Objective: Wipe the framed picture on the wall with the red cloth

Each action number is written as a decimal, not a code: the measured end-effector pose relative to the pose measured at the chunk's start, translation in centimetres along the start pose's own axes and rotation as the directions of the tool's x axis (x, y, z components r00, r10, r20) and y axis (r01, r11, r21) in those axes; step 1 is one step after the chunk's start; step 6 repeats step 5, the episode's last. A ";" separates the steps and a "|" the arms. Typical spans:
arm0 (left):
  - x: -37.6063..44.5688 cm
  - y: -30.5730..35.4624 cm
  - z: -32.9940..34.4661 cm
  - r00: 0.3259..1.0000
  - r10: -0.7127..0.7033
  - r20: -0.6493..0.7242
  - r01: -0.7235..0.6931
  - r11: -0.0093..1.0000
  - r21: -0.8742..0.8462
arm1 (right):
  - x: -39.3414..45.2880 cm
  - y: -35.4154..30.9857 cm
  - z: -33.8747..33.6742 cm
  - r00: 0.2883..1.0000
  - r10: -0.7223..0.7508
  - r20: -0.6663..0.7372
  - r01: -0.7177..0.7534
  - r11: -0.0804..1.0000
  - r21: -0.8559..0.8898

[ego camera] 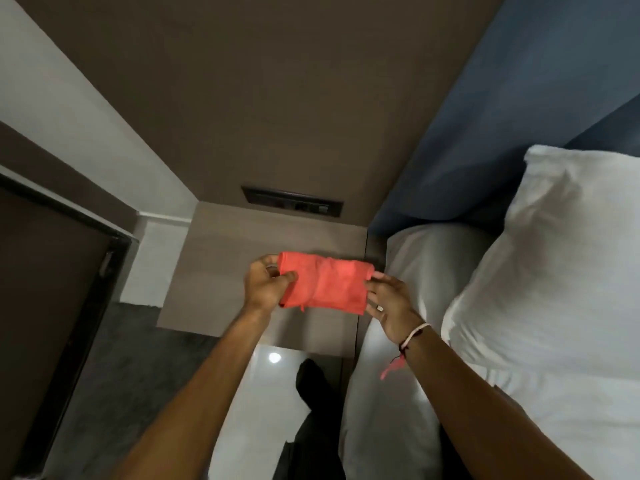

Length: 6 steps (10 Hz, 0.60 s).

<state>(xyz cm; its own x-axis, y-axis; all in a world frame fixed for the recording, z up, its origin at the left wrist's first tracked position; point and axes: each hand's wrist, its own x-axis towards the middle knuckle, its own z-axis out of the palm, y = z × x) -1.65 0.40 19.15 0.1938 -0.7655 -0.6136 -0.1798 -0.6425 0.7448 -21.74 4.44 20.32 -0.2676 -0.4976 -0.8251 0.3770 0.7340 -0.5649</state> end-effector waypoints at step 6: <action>6.6 -7.8 4.3 0.955 -0.242 0.172 0.249 0.968 -0.018 | 6.6 4.7 2.1 0.996 0.093 0.018 -0.090 0.988 -0.124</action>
